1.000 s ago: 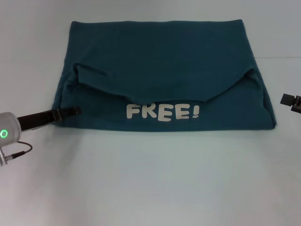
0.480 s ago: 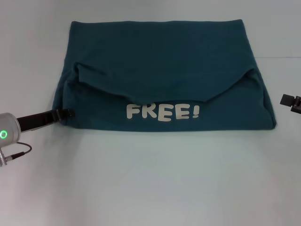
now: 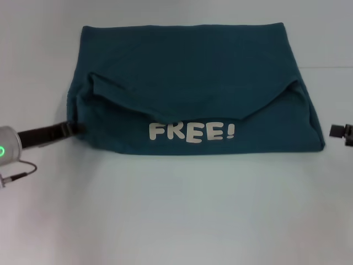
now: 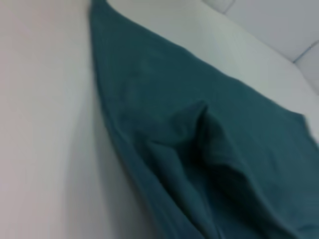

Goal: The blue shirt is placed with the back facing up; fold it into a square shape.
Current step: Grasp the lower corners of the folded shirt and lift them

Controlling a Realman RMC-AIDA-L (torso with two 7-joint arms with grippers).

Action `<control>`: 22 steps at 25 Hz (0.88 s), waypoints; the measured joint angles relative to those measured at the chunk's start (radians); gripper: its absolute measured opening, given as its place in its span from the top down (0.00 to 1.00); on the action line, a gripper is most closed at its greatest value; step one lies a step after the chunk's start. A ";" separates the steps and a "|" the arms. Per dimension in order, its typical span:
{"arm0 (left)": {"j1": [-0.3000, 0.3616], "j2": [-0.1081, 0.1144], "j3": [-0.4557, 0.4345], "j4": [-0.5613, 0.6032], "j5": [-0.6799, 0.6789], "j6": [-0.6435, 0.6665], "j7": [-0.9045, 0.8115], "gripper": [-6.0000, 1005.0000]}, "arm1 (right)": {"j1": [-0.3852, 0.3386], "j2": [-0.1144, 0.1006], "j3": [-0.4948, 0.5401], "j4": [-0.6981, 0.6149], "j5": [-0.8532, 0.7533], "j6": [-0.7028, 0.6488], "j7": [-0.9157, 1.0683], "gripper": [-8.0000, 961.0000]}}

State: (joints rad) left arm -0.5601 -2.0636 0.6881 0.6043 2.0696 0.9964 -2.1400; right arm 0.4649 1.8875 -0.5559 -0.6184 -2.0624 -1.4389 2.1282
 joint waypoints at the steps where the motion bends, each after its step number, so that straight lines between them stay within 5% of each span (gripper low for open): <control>1: -0.004 0.005 -0.006 0.005 -0.002 0.021 -0.012 0.96 | 0.016 -0.010 0.000 -0.008 -0.048 0.002 0.048 0.05; 5: -0.014 0.012 -0.014 0.042 -0.002 0.094 -0.073 0.97 | 0.092 -0.046 0.000 -0.059 -0.214 0.027 0.225 0.05; 8: -0.019 0.009 -0.012 0.070 -0.003 0.120 -0.110 0.97 | 0.145 -0.050 0.000 -0.081 -0.300 0.045 0.277 0.05; 14: -0.024 0.005 -0.021 0.077 -0.016 0.124 -0.145 0.97 | 0.235 -0.015 -0.044 -0.062 -0.412 0.128 0.290 0.05; 22: -0.017 0.003 -0.027 0.077 -0.033 0.120 -0.146 0.97 | 0.267 0.026 -0.118 0.020 -0.430 0.260 0.295 0.05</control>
State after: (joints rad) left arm -0.5767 -2.0602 0.6611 0.6817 2.0364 1.1166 -2.2862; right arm 0.7323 1.9131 -0.6743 -0.5988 -2.4926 -1.1789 2.4232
